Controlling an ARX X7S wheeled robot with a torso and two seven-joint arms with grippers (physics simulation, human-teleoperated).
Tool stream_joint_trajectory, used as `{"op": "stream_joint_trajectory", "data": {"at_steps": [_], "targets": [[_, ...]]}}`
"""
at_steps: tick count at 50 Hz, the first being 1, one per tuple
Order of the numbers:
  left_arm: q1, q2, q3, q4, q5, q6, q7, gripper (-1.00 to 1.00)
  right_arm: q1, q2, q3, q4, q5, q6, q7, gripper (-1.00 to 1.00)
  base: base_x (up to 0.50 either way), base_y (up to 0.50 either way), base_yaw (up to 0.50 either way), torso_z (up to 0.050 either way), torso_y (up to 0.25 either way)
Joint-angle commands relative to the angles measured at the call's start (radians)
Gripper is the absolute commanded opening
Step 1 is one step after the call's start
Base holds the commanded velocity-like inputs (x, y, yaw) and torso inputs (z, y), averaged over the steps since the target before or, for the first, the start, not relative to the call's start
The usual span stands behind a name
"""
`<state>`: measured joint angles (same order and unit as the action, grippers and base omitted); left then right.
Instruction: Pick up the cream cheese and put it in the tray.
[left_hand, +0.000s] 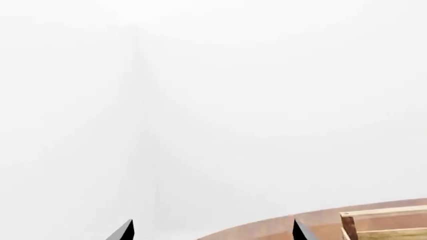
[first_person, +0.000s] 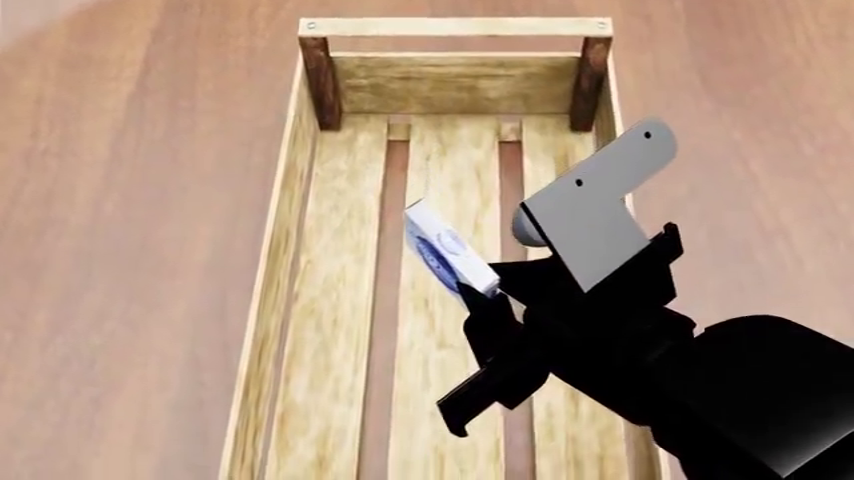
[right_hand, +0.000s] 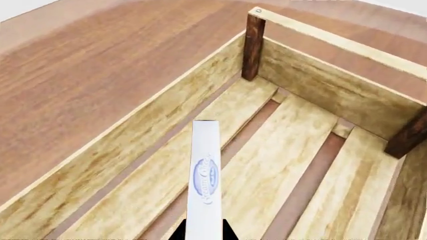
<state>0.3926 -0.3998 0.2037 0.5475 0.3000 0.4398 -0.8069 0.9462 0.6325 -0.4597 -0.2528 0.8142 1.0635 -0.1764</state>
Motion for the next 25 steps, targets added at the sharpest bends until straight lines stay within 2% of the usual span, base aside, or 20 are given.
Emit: {"op": "stream_joint_trajectory", "data": {"at_steps": [1, 25], "targets": [[-0.001, -0.001, 0.001, -0.001, -0.001, -0.001, -0.002, 1.0, 0.018, -0.015, -0.006, 0.006, -0.004, -0.008, -0.006, -1.0, 0.0, 0.0, 0.0, 0.0, -0.119], [-0.002, -0.003, 0.0, 0.0, -0.001, -0.006, -0.005, 1.0, 0.044, -0.05, -0.027, 0.031, -0.018, -0.028, -0.006, -1.0, 0.0, 0.0, 0.0, 0.0, -0.117]]}}
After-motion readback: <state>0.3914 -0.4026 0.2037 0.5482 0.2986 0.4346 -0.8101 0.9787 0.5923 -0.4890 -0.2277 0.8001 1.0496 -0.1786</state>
